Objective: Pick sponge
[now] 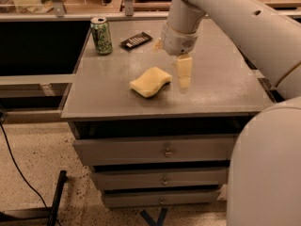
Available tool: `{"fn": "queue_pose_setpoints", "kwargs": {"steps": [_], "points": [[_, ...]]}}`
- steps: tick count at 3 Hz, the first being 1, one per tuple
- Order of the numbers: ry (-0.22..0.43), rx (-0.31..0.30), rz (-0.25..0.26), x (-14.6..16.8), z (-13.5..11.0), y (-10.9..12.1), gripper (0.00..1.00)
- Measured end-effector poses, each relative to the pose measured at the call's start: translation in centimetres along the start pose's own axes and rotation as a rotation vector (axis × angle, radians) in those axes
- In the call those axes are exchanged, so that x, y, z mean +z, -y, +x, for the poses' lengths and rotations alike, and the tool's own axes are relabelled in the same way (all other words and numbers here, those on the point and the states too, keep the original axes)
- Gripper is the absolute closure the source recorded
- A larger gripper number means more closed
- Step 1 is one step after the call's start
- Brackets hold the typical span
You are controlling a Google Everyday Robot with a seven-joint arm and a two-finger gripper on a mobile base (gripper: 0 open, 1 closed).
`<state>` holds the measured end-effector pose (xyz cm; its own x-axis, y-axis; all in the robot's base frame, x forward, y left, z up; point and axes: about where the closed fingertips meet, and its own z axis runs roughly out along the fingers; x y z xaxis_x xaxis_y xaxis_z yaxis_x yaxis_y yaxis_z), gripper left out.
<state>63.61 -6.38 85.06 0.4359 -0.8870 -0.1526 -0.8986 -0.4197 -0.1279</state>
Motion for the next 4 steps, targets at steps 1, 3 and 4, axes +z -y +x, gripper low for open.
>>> {"fn": "queue_pose_setpoints", "kwargs": {"steps": [1, 3, 4], "points": [[0.009, -0.019, -0.008, 1.2, -0.5, 1.5, 0.00], [0.024, -0.048, -0.036, 3.3, -2.0, 3.1, 0.19], [0.022, -0.052, -0.049, 4.0, -2.4, 3.3, 0.42]]}}
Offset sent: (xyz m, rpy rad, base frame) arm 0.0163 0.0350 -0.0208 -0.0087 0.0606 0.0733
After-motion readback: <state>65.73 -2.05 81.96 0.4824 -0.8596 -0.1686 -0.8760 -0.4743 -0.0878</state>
